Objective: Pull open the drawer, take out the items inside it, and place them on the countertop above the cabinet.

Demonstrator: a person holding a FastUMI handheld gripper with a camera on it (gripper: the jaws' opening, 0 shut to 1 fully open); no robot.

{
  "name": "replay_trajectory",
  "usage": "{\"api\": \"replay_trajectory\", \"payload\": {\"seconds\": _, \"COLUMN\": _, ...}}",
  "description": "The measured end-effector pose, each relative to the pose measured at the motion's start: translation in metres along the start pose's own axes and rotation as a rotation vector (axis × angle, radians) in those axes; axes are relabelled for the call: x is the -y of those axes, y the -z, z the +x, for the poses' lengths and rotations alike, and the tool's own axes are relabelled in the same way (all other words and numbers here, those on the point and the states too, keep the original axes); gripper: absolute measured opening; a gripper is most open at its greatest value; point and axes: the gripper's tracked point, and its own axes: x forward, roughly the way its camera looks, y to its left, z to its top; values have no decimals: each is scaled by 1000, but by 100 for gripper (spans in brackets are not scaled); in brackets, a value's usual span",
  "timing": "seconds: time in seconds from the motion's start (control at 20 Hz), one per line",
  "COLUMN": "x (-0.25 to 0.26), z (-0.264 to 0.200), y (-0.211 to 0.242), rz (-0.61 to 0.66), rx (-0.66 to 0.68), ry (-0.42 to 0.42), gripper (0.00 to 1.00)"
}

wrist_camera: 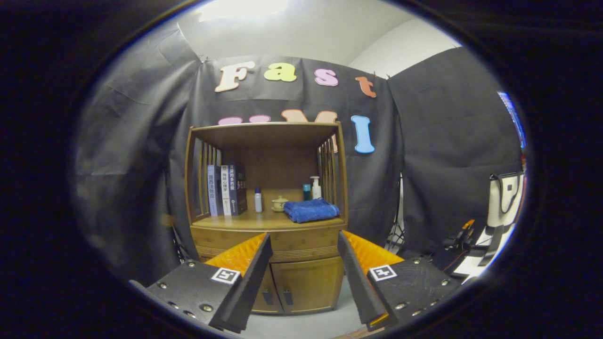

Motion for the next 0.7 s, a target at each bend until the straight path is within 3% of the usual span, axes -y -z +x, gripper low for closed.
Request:
{"api": "replay_trajectory", "payload": {"seconds": 0.5, "x": -40, "z": 63, "y": 4, "rz": 20, "rx": 25, "ry": -110, "gripper": 85}}
{"api": "replay_trajectory", "payload": {"seconds": 0.7, "x": -53, "z": 102, "y": 17, "rz": 16, "rx": -4, "ry": -101, "gripper": 85}}
